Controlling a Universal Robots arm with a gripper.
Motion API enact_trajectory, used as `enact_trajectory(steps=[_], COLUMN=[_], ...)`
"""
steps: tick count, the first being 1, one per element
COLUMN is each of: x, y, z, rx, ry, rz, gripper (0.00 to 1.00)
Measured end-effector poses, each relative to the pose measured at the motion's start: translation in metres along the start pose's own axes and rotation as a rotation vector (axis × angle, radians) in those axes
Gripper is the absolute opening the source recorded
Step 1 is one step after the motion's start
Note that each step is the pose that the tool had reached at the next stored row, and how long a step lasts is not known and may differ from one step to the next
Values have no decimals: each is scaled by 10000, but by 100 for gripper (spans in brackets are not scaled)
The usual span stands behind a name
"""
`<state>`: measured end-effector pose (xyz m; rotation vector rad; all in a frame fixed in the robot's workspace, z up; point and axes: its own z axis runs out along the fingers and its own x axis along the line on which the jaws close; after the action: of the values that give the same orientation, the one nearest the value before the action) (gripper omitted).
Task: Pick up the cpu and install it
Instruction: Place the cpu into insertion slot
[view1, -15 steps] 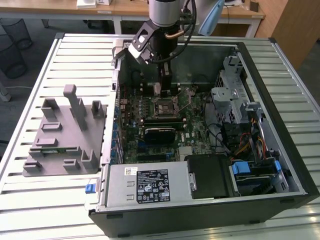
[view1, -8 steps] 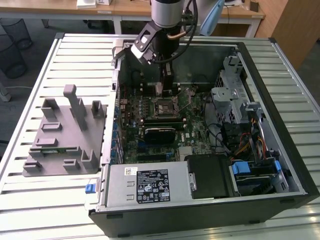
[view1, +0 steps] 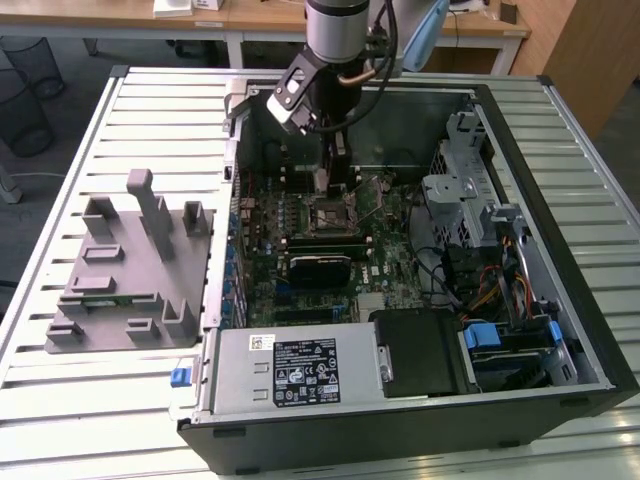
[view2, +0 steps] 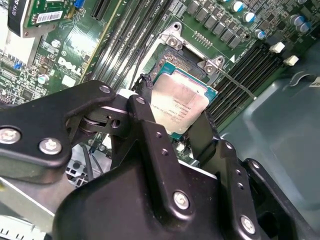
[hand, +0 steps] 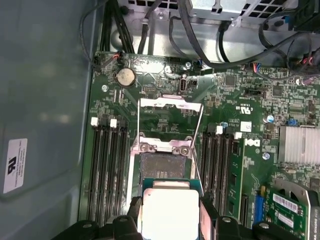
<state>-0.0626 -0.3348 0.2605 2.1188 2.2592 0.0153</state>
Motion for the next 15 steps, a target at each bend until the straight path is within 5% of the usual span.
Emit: enact_trajectory(steps=[15], x=[2], y=[11], z=[21], rx=[0], ry=[-1], rz=[0], gripper=[54])
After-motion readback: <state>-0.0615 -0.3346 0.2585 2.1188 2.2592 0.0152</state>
